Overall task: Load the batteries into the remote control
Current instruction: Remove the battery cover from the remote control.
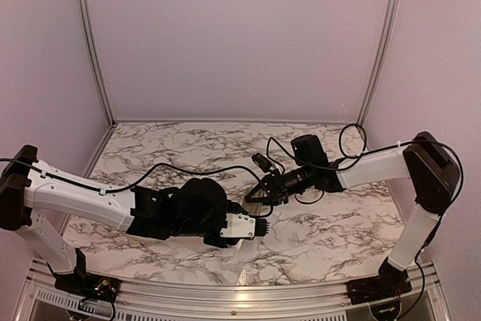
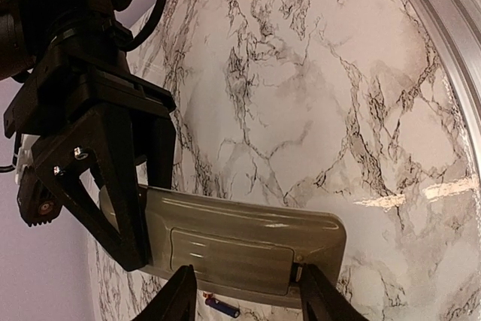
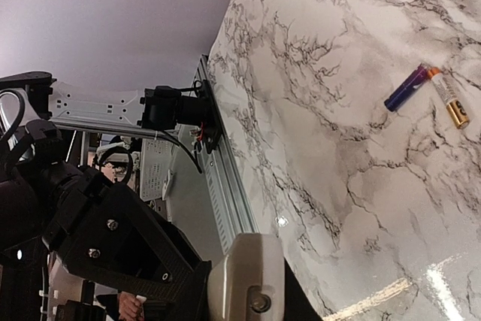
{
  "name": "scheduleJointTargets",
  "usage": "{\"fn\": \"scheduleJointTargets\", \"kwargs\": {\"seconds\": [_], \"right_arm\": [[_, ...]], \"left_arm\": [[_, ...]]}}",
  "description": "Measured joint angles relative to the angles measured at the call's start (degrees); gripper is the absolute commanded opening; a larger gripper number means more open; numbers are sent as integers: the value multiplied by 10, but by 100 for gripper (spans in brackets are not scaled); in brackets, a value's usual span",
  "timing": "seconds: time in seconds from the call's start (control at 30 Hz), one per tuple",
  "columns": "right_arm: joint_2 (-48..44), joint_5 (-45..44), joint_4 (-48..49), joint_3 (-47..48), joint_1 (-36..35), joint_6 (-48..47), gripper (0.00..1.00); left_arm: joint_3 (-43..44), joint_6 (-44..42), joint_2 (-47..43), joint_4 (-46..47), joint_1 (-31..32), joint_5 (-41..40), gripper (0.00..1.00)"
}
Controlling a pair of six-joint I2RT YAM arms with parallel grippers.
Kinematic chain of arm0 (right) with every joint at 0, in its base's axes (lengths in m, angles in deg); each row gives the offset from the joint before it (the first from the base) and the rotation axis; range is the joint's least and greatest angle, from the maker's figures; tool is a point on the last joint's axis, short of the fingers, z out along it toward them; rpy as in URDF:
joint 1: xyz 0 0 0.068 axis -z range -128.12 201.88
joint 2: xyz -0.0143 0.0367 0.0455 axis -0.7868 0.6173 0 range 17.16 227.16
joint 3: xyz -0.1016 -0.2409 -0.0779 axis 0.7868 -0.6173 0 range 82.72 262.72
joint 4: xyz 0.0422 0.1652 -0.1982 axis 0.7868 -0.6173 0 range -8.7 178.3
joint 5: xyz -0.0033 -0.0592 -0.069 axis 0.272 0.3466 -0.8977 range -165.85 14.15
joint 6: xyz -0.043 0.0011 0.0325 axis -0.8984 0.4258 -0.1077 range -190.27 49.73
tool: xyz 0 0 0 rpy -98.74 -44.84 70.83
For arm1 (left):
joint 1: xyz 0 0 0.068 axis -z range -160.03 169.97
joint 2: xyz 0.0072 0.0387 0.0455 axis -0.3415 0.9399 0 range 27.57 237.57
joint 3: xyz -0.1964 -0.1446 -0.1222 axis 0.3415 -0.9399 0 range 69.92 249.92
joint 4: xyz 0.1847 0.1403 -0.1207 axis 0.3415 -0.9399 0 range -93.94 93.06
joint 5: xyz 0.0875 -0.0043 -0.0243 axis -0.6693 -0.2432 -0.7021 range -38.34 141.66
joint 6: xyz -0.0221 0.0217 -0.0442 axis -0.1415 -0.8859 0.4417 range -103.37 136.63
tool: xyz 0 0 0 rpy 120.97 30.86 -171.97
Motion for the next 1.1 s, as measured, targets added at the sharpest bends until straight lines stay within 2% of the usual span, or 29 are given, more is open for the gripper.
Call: {"fn": "scheduleJointTargets", "kwargs": {"seconds": [0.23,0.43,0.57,0.73,1.1], "right_arm": [[2,-10,22,-2,0,6,0],[4,15,22,-2,-10,22,0],[4,21,22,-2,-10,25,0],[4,24,20,-2,-8,24,0],[4,23,8,-2,-7,13,0]], "left_arm": [[-11,-17,-1,26,3,-31,50],[-15,-26,-15,64,3,-56,50],[-18,-29,-30,69,4,-61,58],[-18,-23,-35,54,4,-44,65],[-8,-7,-27,3,7,-2,67]]}}
